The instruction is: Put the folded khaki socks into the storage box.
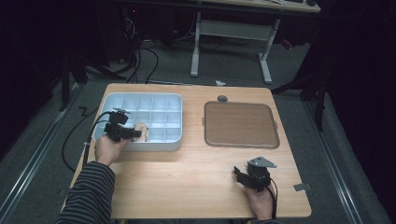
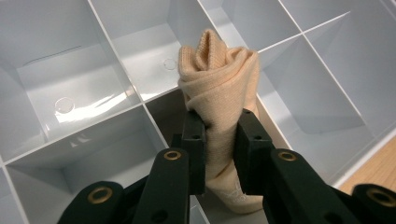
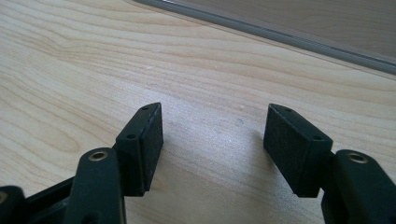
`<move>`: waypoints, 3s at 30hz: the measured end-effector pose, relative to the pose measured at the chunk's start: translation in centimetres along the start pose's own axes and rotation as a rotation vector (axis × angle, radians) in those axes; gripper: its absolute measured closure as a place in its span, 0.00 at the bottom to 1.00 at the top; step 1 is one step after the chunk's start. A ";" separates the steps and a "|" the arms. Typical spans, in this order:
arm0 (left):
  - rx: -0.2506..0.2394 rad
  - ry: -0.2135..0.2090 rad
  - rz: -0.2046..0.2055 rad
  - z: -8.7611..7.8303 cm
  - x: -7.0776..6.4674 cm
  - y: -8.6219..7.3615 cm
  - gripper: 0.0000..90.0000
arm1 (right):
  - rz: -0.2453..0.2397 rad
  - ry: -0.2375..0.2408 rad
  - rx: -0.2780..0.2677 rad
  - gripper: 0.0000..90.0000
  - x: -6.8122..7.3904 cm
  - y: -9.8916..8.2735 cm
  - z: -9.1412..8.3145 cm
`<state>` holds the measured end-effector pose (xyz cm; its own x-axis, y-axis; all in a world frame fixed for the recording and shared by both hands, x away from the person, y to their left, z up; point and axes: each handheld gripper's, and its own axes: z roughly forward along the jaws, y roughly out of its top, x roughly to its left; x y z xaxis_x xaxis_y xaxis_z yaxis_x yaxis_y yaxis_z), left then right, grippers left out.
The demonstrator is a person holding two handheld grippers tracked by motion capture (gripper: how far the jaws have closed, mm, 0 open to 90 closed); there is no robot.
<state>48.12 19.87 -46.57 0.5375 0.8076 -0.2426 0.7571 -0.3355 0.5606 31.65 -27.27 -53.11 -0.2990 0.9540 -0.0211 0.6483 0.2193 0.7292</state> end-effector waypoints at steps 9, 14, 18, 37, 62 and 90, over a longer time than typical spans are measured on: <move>0.063 0.061 0.051 0.6 -0.5 0.3 0.85 | -0.001 0.001 -0.001 0.42 0.0 0.0 0.0; 0.093 0.070 0.061 1.3 -0.7 0.4 0.85 | -0.001 0.002 -0.001 0.42 0.0 0.0 0.0; 0.100 0.069 0.059 1.7 -0.7 0.4 0.85 | -0.002 0.002 -0.001 0.42 0.0 0.0 0.0; 0.047 0.065 0.058 0.9 -1.2 0.3 0.67 | -0.003 0.004 -0.001 0.42 0.1 0.0 0.0; -0.104 0.129 0.044 -0.9 -2.3 1.3 0.79 | -0.003 0.005 0.000 0.42 0.1 0.0 0.0; 0.016 0.194 0.041 1.4 -1.6 1.1 0.88 | -0.004 0.005 0.001 0.42 0.1 0.0 0.0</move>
<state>48.59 17.56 -46.68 0.4874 0.8710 -0.0615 0.7425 -0.3764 0.5541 31.58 -27.21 -53.12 -0.3046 0.9523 -0.0206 0.6476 0.2229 0.7287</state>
